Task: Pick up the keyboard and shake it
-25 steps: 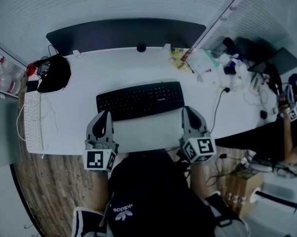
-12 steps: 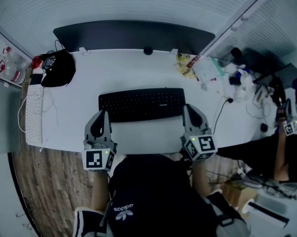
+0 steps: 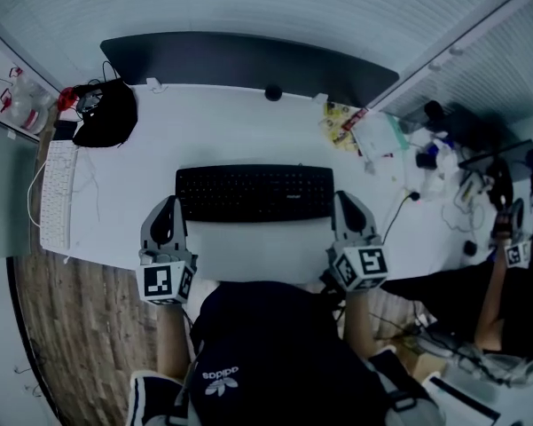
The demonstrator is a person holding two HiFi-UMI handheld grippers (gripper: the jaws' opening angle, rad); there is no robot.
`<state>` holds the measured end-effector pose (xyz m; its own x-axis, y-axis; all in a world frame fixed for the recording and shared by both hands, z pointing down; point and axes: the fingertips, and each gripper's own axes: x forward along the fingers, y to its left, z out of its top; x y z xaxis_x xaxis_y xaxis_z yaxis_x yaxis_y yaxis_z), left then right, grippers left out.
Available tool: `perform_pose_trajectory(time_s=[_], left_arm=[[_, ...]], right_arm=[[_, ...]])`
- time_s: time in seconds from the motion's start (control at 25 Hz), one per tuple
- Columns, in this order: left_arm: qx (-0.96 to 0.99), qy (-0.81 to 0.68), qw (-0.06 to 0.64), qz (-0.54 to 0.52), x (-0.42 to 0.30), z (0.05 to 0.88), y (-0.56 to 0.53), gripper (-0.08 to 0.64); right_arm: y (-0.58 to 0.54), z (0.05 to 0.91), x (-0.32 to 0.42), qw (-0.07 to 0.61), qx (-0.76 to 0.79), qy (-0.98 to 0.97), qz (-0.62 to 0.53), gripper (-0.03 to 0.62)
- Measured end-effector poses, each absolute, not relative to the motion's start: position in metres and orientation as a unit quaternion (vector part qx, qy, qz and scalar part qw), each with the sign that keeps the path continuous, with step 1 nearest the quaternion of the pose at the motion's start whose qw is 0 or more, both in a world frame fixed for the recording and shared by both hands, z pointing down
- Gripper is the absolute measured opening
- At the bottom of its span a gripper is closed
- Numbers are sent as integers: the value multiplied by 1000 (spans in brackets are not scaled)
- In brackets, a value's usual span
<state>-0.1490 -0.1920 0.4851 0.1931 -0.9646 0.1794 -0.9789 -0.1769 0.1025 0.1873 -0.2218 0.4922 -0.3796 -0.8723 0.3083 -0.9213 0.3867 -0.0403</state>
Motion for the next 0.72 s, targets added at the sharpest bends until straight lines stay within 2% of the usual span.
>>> perform_pose_trajectory(time_s=[0.12,0.2,0.28,0.32,0.72], left_arm=[[759,-639,113,55,-156,503,-196,9],[756,-640,123,67,-159,515,-201,50],[755,-637,131,84,-161,530,-205,91],[756,-634,133,96,-163,539,-205,102],[741,-618,226,135,-170,610,-228,179]], right_arm=[[-228,504,190,123,539,-824,120,6],[-236,513,192,130,539,-822,131,15],[-243,523,193,140,533,-823,141,87],[-246,529,194,144,529,-824,145,100],[-271,585,199,212,499,-819,189,130]])
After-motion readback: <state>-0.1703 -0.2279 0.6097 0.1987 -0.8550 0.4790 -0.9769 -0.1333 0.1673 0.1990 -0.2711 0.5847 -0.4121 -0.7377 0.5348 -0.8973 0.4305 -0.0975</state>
